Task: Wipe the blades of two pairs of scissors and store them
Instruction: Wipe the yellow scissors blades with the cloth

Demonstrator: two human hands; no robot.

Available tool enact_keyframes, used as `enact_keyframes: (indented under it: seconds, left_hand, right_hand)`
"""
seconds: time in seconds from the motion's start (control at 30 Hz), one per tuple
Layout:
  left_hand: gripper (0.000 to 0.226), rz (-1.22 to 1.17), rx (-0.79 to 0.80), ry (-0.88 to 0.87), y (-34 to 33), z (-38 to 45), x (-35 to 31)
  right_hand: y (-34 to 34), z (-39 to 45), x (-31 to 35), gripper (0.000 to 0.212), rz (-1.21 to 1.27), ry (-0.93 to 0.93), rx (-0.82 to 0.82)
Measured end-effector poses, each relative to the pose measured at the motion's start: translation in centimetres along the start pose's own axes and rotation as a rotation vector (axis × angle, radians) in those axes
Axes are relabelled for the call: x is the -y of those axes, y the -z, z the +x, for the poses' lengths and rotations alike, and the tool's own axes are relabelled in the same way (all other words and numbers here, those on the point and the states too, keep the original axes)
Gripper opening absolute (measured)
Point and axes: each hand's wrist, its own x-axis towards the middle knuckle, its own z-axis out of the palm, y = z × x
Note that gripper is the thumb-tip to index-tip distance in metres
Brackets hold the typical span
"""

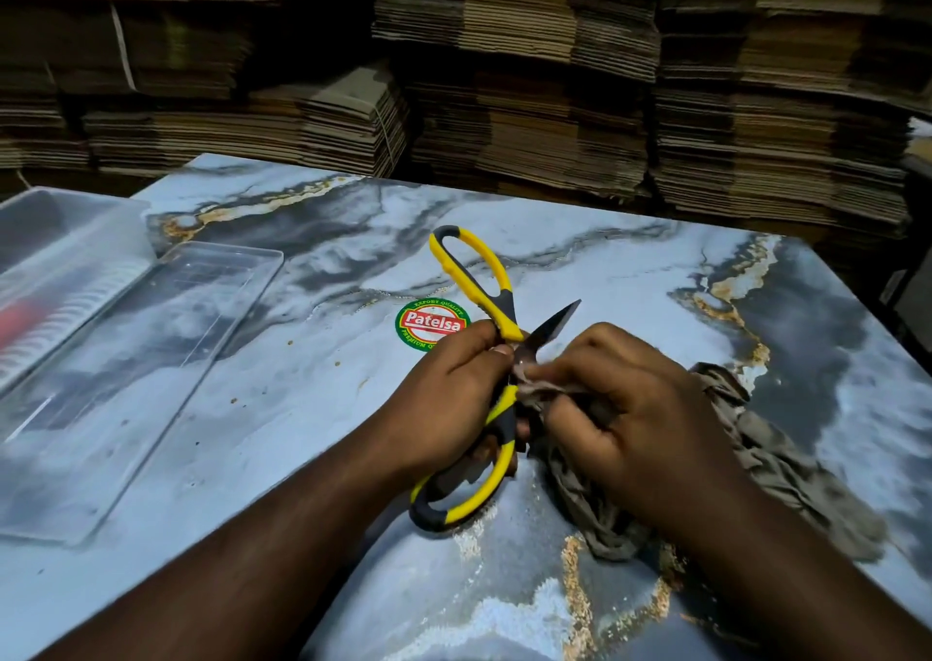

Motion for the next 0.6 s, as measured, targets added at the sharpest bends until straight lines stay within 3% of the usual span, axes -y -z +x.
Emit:
enact_keyframes:
  seconds: [0.1, 0.2, 0.3, 0.4, 0.6]
  left_hand:
    - [0.028, 0.048, -0.009, -0.006, 0.0, 0.1, 0.0]
    - [0.031, 0.031, 0.050, -0.003, -0.1, 0.1, -0.1]
    - [0.032, 0.028, 0.046, -0.010, 0.0, 0.0, -0.2]
    - [0.031, -0.001, 0.000, -0.006, 0.0, 0.1, -0.1]
    - [0.027, -0.056, 0.025, 0.019, 0.1, 0.2, -0.3]
  right_hand:
    - [0.4, -0.1, -0.1, 0.012, -0.060, -0.001, -0.061]
    - [0.8, 0.1, -0.4, 0.019, 0.024, -0.076, -0.173]
    - [0.7, 0.2, -0.3, 0.025, 0.036, -0.077, -0.069]
    - [0.6, 0.1, -0.1, 0.016, -0.092, -0.019, 0.055]
    - [1.7, 0.2, -1.1, 0.017, 0.025, -0.143, -0.139]
